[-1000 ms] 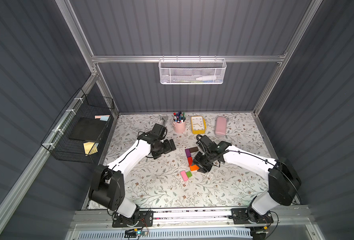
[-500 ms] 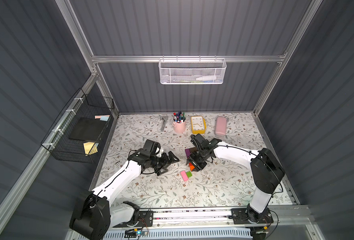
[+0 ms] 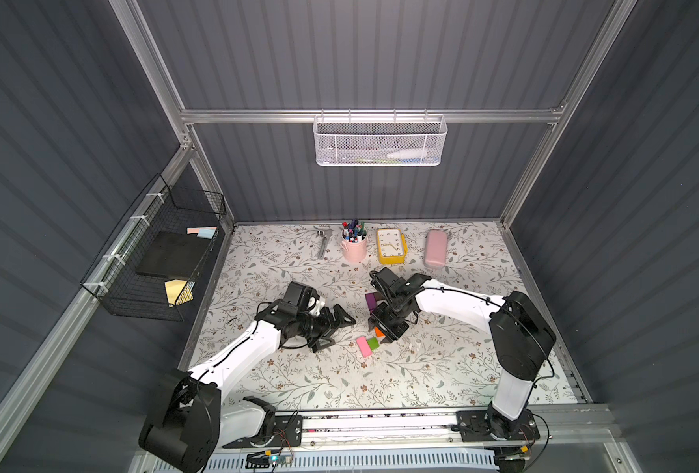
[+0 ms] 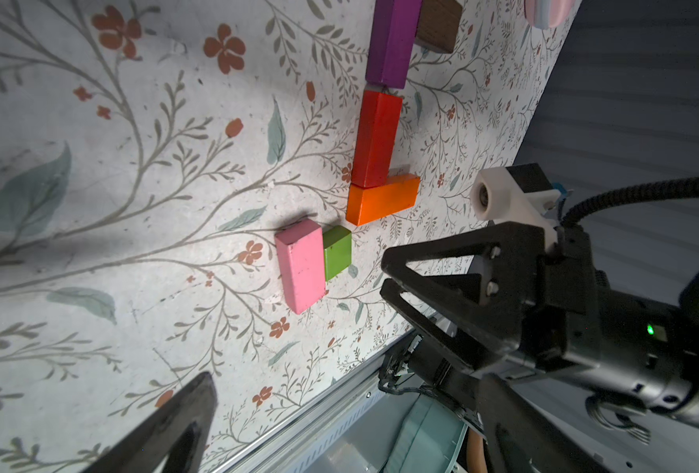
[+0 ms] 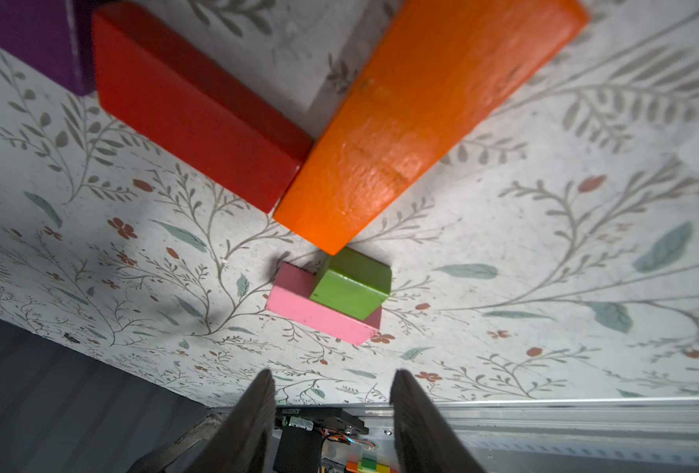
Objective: Assemble the number 6 with building blocks
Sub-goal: Pick up the building block from the center of the board.
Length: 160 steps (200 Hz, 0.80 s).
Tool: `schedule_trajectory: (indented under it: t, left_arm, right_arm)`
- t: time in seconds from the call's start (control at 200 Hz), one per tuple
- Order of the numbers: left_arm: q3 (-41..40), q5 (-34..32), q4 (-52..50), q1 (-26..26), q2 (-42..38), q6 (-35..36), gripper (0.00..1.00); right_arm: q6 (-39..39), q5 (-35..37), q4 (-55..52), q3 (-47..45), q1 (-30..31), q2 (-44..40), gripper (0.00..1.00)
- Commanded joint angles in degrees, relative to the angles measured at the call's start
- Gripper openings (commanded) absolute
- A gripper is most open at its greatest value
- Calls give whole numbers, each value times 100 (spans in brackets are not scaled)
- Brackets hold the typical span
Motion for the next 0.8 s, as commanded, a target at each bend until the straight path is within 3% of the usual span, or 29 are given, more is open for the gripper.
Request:
schedule_trajectory:
  t: [0.0,0.32,0.795]
  left_arm:
    - [-144,131,234,34,-31,-56,99]
    - [140,167,-189,32,282,568,100]
    - [354,177,-546,32,355,999,99]
  right_arm:
    - [451,257,-167,-78,97,126,49]
    - [866,779,-86,-157,327,300,48]
    - [1248,898,280,-309,452,323,48]
